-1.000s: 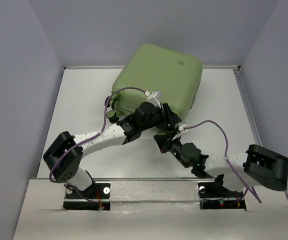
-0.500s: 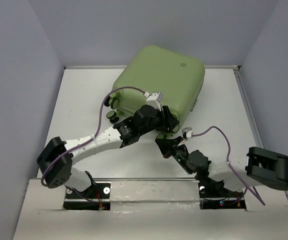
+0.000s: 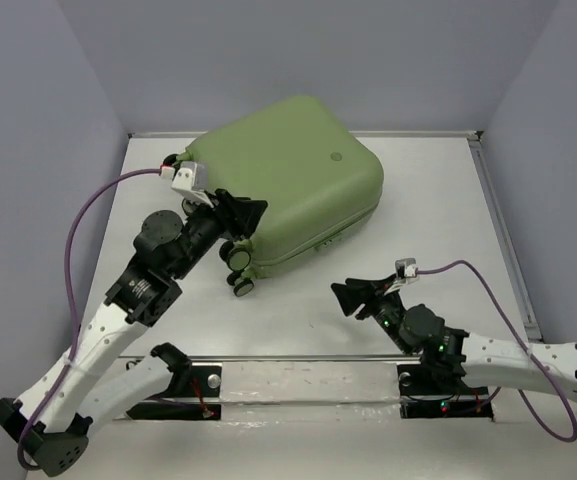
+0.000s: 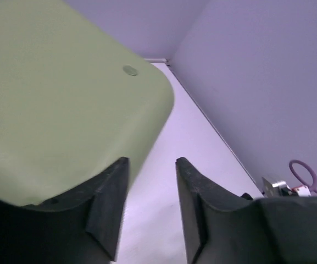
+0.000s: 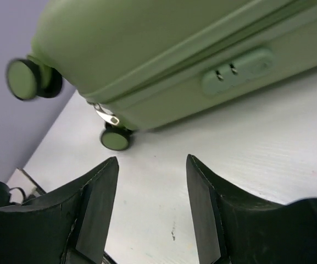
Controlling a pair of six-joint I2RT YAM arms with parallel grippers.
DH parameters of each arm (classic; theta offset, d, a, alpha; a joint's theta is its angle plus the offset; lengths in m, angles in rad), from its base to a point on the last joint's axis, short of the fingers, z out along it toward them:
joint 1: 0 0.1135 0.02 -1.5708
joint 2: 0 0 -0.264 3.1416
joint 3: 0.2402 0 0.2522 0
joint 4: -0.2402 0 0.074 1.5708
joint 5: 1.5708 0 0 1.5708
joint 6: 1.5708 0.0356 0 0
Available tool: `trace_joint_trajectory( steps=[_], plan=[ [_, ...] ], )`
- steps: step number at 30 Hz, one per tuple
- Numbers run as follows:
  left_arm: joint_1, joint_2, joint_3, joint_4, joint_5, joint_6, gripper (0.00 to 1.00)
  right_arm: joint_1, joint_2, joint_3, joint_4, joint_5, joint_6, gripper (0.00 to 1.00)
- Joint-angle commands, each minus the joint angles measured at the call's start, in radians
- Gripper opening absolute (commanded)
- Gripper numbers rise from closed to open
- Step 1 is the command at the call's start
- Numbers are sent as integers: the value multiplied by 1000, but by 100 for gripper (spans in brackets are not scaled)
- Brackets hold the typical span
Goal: Pack the luggage
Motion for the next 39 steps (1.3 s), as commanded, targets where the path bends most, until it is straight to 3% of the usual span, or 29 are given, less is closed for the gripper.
trace_joint_trajectory(
  steps=[1, 3, 4, 5, 7, 8, 9, 14, 21, 31, 34, 39],
  plan=[
    [-13, 181, -23, 161, 292, -46, 48, 2, 8, 55, -118, 26, -34, 59],
    [-26, 284, -2, 230, 346, -88, 46, 2, 10, 73, -144, 14, -25, 59],
    [-43, 315, 16, 210, 325, -71, 45, 2, 10, 85, -179, 4, -16, 69],
    [-50, 312, 33, 187, 293, -53, 47, 2, 13, 96, -202, 0, -14, 72],
    [-51, 274, 58, 137, 207, -14, 57, 2, 22, 111, -246, -8, -12, 79],
    [-50, 218, 79, 73, 96, 29, 69, 2, 31, 116, -269, -3, -11, 84],
    [-51, 187, 93, -1, -30, 53, 75, 2, 35, 118, -271, -2, -9, 86],
    [-24, 18, 76, -219, -244, 149, 90, 2, 54, 138, -268, -37, -23, 93],
    [3, -99, -52, -350, -260, 153, 99, 2, 79, 148, -268, -54, -14, 95],
    [13, 70, -95, -261, 9, 210, 95, 2, 62, 135, -283, -31, -11, 99],
    [13, 91, -143, -183, 174, 198, 86, 2, 58, 130, -308, 0, 0, 100],
    [13, 189, -155, -124, 306, 178, 64, -48, 65, 161, -326, -8, -23, 99]
  ],
)
